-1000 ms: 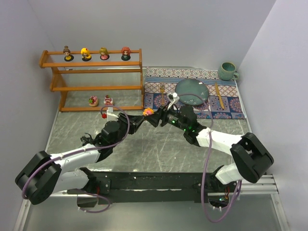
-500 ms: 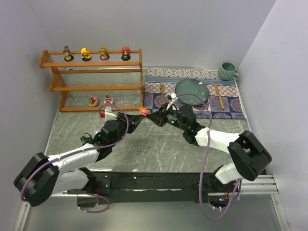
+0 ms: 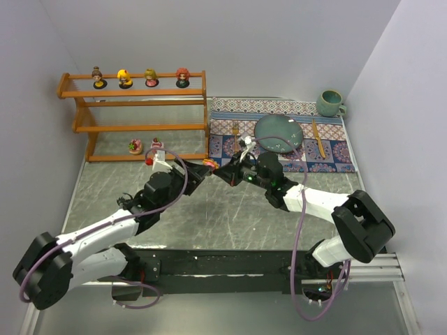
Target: Place and organize the plastic toys onto the shelf
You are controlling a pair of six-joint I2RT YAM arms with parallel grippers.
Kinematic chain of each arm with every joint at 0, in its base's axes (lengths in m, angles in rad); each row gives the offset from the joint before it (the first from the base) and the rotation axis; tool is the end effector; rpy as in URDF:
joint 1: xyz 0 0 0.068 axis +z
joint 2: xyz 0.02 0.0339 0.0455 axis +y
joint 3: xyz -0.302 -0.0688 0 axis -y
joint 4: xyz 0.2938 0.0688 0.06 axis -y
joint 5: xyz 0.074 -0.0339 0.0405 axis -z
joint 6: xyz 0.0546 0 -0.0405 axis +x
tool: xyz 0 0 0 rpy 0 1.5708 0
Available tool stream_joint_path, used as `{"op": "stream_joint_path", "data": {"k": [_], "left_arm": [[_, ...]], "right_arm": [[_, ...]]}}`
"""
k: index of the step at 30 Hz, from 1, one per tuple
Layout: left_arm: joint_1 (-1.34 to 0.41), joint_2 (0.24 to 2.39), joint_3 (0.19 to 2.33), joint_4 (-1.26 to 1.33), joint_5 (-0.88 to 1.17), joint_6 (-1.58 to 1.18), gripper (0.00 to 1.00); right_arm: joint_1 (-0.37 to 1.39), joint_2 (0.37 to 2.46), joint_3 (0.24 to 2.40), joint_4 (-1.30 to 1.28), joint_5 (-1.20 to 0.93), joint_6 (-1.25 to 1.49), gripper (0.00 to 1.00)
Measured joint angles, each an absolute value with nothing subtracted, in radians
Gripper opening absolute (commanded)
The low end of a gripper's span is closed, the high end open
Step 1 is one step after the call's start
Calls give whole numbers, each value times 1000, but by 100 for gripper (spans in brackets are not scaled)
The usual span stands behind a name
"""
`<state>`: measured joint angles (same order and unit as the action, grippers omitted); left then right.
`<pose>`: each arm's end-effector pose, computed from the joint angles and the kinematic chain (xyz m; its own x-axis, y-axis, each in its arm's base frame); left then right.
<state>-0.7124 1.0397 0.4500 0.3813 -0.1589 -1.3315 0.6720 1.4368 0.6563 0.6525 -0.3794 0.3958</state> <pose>0.2098 -0.1698 0.2339 -0.5503 -0.7922 -0.2637 -0.0269 0.3325 -0.9427 0.2647 0.2364 0.2328 -0.4260 0.1188 -0.8969 -0.7603 0.4904 0.4260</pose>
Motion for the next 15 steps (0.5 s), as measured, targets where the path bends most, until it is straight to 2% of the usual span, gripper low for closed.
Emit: {"op": "stream_joint_path", "data": {"k": [2, 3, 9, 15], "left_arm": [[-713, 1005, 480, 323, -176, -1269, 98], [-714, 986, 501, 289, -188, -1230, 99], [-754, 970, 689, 113, -289, -975, 98], [-838, 1092, 821, -3, -391, -778, 94]], "right_arm": [[672, 1437, 656, 641, -379, 398, 0], [672, 1437, 656, 633, -379, 400, 0], [672, 1436, 656, 590, -380, 410, 0], [672, 1422, 656, 550, -387, 429, 0]]}}
